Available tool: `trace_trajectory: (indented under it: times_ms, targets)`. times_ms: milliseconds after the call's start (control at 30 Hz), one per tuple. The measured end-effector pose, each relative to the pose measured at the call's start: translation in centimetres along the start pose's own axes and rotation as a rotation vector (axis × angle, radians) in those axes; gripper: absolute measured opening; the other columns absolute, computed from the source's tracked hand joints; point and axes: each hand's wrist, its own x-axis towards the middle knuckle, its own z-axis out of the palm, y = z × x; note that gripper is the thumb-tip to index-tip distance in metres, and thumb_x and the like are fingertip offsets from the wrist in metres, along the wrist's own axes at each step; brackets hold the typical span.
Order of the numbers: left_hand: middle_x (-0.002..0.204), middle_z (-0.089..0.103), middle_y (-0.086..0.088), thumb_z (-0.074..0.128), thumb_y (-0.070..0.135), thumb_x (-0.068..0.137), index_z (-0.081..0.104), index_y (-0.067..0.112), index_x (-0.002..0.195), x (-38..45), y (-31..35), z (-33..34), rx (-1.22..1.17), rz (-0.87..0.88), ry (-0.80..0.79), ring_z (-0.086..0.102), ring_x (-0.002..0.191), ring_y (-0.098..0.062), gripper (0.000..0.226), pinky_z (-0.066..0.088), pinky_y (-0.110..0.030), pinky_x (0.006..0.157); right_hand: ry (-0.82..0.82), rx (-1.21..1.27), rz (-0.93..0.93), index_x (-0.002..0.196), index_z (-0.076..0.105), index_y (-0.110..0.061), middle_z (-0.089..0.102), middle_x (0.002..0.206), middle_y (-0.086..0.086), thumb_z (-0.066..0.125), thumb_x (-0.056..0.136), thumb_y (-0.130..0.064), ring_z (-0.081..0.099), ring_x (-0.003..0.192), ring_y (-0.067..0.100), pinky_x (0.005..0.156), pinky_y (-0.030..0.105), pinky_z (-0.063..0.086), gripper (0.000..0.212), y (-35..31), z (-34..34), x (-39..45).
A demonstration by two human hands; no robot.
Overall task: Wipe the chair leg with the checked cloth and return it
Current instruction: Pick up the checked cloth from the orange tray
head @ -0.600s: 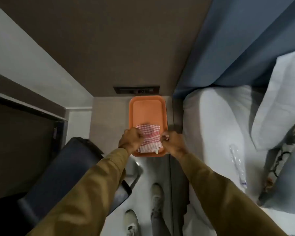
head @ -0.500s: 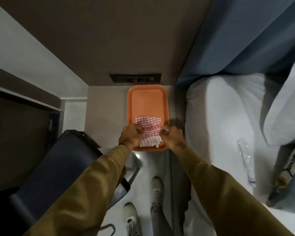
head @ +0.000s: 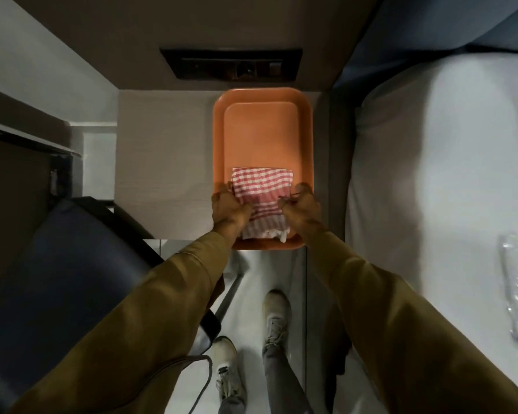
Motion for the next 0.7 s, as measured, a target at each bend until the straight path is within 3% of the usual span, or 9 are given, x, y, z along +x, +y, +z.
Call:
trace_trajectory:
  times_ms: [100,200,267,333,433,533,600,700]
  targets:
    - [0.147,0.065,-0.013,0.076,0.025,0.099,0.051,0.016,0.147,0.7,-0.6,0.2,-0.097,-0.042,0.026,0.063,0.136,-0.034,0.056,0.049,-0.038,0.119,0.037,0.103,-0.013,0.138,0.050,-0.010,0.066,0.137,0.013,0.071,0.099,-0.021,0.066,0.127,0.034,0.106,0.037,0.055,0.045,0.4,0.8,0.5]
    - [0.142,0.072,-0.010,0.075,0.022,0.100,0.070,0.012,0.138,0.7,-0.9,-0.2,-0.163,-0.083,-0.024,0.068,0.133,-0.032,0.039,0.053,-0.033,0.116,0.061,0.225,0.015,0.098,0.062,-0.016,0.070,0.105,-0.003,0.077,0.095,-0.018,0.067,0.112,0.027,0.089,0.022,0.055,0.016,0.7,1.0,0.3]
    - [0.141,0.072,-0.010,0.073,0.018,0.101,0.073,0.010,0.134,0.2,-1.0,-0.6,-0.195,-0.073,-0.026,0.068,0.132,-0.032,0.033,0.054,-0.037,0.118,0.008,0.310,0.041,0.078,0.058,-0.026,0.063,0.088,-0.015,0.079,0.092,-0.013,0.064,0.105,0.023,0.095,0.032,0.058,0.029,0.7,0.8,-0.2]
    - [0.139,0.074,-0.011,0.069,0.015,0.103,0.074,0.011,0.130,-1.1,-1.0,-1.4,-0.200,-0.028,-0.012,0.069,0.129,-0.032,0.028,0.056,-0.041,0.116,-0.026,0.356,0.032,0.075,0.060,-0.029,0.062,0.085,-0.016,0.079,0.092,-0.008,0.068,0.108,0.028,0.103,0.041,0.058,0.033,0.4,0.5,-1.4]
    - [0.135,0.076,-0.012,0.063,0.016,0.106,0.075,0.013,0.129,-3.4,-0.7,-3.2,-0.178,0.020,-0.025,0.072,0.125,-0.034,0.026,0.059,-0.048,0.112,-0.060,0.446,-0.029,0.079,0.066,-0.023,0.070,0.090,-0.011,0.078,0.092,-0.006,0.070,0.123,0.037,0.105,0.041,0.058,0.025,-0.2,-0.1,-4.0]
    - [0.133,0.076,-0.014,0.061,0.016,0.109,0.072,0.010,0.129,-6.0,-1.0,-5.7,-0.167,0.071,-0.063,0.074,0.122,-0.036,0.024,0.062,-0.050,0.106,-0.104,0.466,-0.071,0.098,0.070,-0.023,0.075,0.118,0.001,0.081,0.092,-0.021,0.070,0.126,0.034,0.111,0.049,0.056,0.012,-0.7,-0.9,-7.5]
    - [0.132,0.077,-0.015,0.060,0.015,0.110,0.072,0.008,0.130,-7.7,-1.4,-7.3,-0.162,0.112,-0.071,0.075,0.121,-0.036,0.025,0.063,-0.045,0.101,-0.158,0.505,-0.089,0.115,0.070,-0.016,0.074,0.129,0.007,0.077,0.096,-0.021,0.069,0.126,0.036,0.113,0.056,0.054,0.021,-0.7,-1.5,-10.0]
    - [0.129,0.078,-0.016,0.060,0.013,0.110,0.074,0.005,0.124,-10.9,-2.6,-9.5,-0.162,0.179,-0.064,0.074,0.121,-0.035,0.022,0.060,-0.046,0.111,-0.233,0.593,-0.169,0.138,0.061,0.000,0.069,0.140,0.021,0.068,0.101,-0.013,0.068,0.127,0.042,0.112,0.059,0.053,0.040,0.2,-2.1,-14.4]
